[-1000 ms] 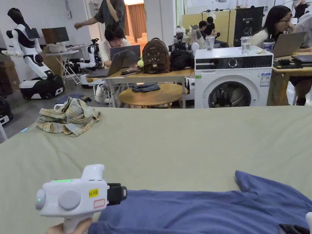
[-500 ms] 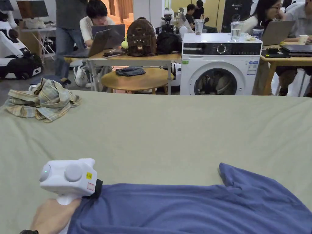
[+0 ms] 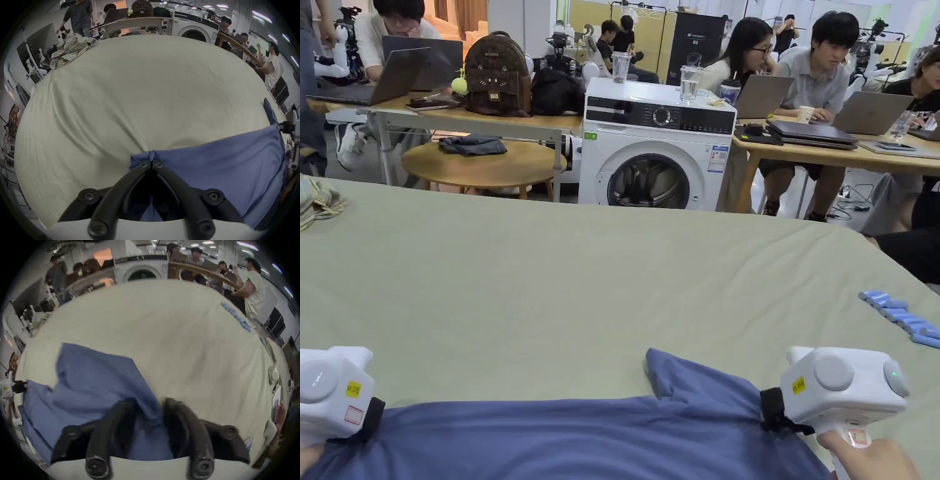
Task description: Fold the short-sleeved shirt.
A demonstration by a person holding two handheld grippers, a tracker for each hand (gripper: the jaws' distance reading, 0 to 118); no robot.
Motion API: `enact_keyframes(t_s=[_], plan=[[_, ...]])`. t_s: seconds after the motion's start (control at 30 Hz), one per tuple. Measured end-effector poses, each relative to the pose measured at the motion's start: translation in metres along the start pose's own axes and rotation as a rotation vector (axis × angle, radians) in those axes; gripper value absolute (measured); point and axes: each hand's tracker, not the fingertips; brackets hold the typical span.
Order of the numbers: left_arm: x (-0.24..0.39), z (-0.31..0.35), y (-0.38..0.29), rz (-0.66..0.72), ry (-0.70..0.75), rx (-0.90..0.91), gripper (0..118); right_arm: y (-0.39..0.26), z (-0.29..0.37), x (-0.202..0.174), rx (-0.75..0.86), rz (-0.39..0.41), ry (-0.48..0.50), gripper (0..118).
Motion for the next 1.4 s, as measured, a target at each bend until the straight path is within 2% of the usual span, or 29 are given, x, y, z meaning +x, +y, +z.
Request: enact_keyframes(t_s=[0.07, 0.1, 0.13, 0.2, 0.3, 0.33, 0.4, 0.47, 0.63, 0.9, 1.03, 1.07, 1.1, 1.13, 1.17, 1.3, 1.4], plan=[[0.000, 0.001, -0.001, 0.017, -0.004, 0.002, 0, -0.008, 0.008, -0.003, 0.065, 0.001, 0.024, 23], [0.001, 0.001, -0.001, 0.018, -0.005, 0.003, 0, -0.014, 0.013, -0.006, 0.077, 0.006, 0.030, 3], [-0.003, -0.003, 0.001, 0.019, -0.006, 0.003, 0, -0.016, 0.014, -0.007, 0.081, 0.014, 0.050, 0], [-0.004, 0.005, 0.000, 0.016, -0.008, 0.011, 0, -0.021, 0.021, -0.008, 0.096, 0.035, 0.042, 0], [-0.006, 0.049, -0.021, 0.030, -0.028, 0.232, 0, -0.034, 0.057, 0.001, 0.196, -0.006, 0.102, 0], [-0.008, 0.064, -0.029, 0.020, -0.067, 0.255, 0, -0.041, 0.073, 0.004, 0.221, 0.012, 0.122, 0], [-0.017, 0.095, -0.054, 0.015, -0.137, 0.268, 0, -0.066, 0.109, 0.013, 0.281, 0.043, 0.141, 0], [-0.020, 0.122, -0.086, -0.002, -0.134, 0.288, 0, -0.098, 0.136, 0.021, 0.312, 0.053, 0.170, 0], [-0.032, 0.167, -0.173, 0.004, -0.181, 0.334, 0, -0.197, 0.184, 0.037, 0.368, 0.023, 0.166, 0], [-0.046, 0.153, -0.232, 0.070, -0.190, 0.283, 0, -0.289, 0.174, 0.046, 0.326, -0.070, 0.181, 0], [-0.041, 0.142, -0.239, 0.065, -0.177, 0.300, 0, -0.301, 0.164, 0.040, 0.341, -0.055, 0.162, 0], [-0.040, 0.141, -0.239, 0.062, -0.175, 0.298, 9, -0.301, 0.164, 0.039, 0.346, -0.056, 0.154, 4], [-0.039, 0.140, -0.240, 0.060, -0.155, 0.301, 32, -0.301, 0.163, 0.040, 0.351, -0.058, 0.146, 21], [-0.039, 0.142, -0.241, 0.056, -0.138, 0.312, 42, -0.300, 0.164, 0.041, 0.361, -0.068, 0.139, 38], [-0.038, 0.147, -0.243, 0.048, -0.139, 0.337, 43, -0.299, 0.167, 0.044, 0.375, -0.075, 0.142, 47], [-0.022, 0.188, -0.241, 0.005, -0.146, 0.529, 44, -0.293, 0.195, 0.035, 0.517, -0.051, 0.118, 47], [-0.002, 0.214, -0.224, -0.014, -0.153, 0.630, 44, -0.276, 0.211, 0.012, 0.593, -0.029, 0.179, 47]])
